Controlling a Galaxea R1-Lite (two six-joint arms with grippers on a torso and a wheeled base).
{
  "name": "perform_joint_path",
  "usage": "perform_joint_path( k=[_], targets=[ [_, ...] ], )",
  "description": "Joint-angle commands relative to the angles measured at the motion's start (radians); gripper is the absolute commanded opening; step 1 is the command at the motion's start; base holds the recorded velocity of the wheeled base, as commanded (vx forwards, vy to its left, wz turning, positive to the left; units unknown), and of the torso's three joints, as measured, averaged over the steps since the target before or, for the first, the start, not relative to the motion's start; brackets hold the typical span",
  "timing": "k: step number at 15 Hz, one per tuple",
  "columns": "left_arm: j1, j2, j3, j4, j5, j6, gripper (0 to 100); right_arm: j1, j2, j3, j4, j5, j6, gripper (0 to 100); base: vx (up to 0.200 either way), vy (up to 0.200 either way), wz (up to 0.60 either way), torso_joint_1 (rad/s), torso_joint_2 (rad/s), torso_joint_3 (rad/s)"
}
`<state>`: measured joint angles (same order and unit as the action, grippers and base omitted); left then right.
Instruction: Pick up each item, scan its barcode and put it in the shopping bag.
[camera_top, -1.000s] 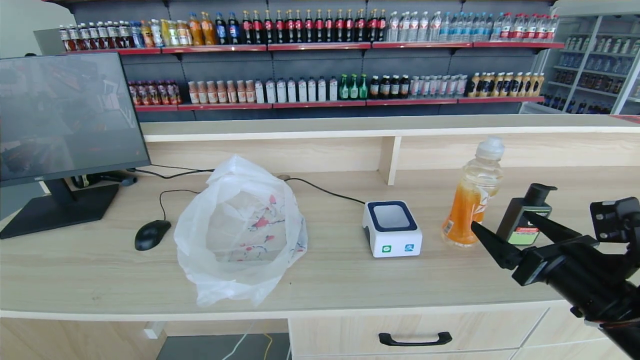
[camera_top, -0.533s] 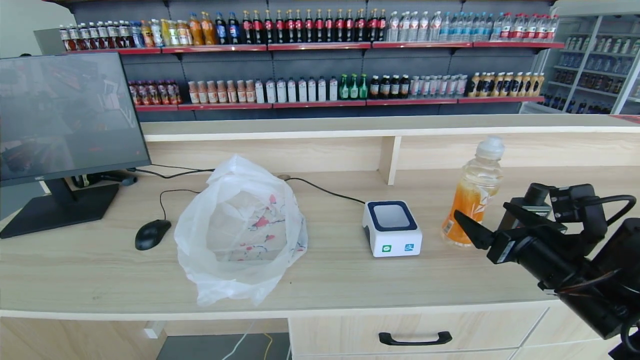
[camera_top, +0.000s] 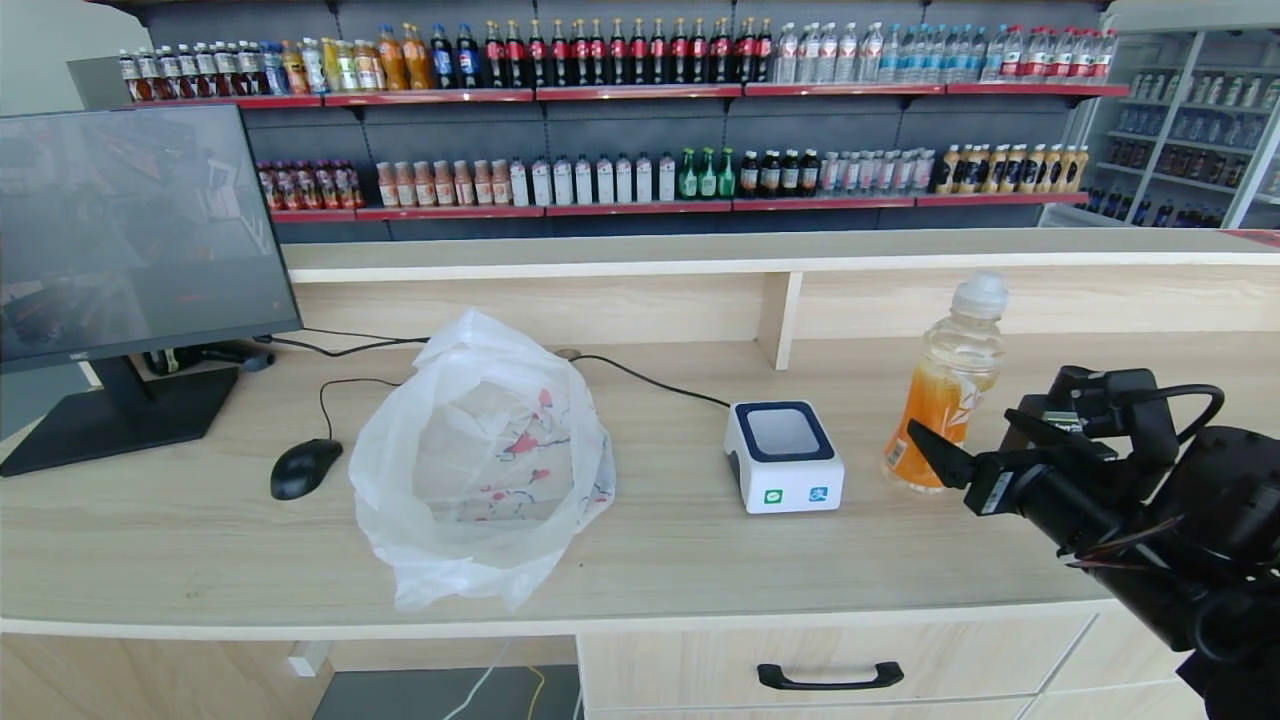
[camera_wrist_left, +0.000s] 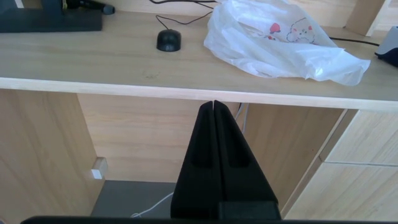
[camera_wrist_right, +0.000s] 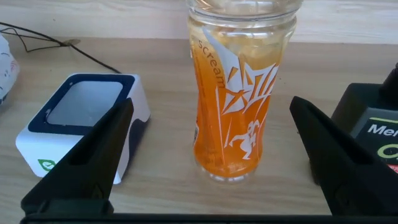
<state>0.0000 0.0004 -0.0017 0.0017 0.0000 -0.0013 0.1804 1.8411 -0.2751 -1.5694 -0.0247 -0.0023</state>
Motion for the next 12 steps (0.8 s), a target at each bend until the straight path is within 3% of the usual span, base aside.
perform_joint_path(
  k=[1, 12],
  targets=[
    [0.000, 0.000, 0.000, 0.000, 0.000, 0.000, 0, -0.004, 0.030, -0.027, -0.001, 0.000, -0.001, 100, 0.000, 0.000, 0.00, 0.000, 0.00, 0.000],
    [0.000, 0.000, 0.000, 0.000, 0.000, 0.000, 0, -0.025, 0.113, -0.115, -0.001, 0.000, 0.016, 100, 0.000, 0.000, 0.00, 0.000, 0.00, 0.000]
  ],
)
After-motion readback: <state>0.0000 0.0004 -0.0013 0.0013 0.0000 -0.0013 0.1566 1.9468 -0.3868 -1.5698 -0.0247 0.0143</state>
